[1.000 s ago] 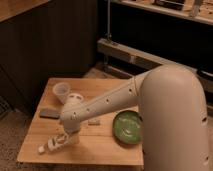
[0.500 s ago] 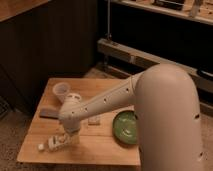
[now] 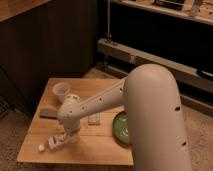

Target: Place the bottle in the ceramic bowl

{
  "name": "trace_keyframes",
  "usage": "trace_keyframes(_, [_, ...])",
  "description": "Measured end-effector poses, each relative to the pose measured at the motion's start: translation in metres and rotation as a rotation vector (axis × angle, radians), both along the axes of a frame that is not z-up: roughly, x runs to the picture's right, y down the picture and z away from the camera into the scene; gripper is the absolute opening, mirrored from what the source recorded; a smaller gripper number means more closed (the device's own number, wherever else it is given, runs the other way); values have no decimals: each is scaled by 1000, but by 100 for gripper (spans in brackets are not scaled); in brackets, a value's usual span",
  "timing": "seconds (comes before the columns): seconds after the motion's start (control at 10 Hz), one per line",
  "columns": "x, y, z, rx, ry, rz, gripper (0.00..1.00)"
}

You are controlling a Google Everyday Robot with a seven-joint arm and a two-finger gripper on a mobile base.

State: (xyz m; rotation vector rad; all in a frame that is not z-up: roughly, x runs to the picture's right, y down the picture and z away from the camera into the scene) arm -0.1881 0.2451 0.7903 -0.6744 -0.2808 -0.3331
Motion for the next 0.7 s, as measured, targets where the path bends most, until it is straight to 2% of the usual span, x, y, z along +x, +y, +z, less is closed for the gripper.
trace_keyframes(0.2, [-1, -10, -12, -2, -18, 4, 8])
trace_keyframes(0.3, [-2, -20, -25, 8, -31, 10, 1])
trace_keyframes(0.5, [1, -44, -49, 31, -35, 27, 0])
trace_keyframes(0.7, [17, -74, -68, 64, -6, 43, 0])
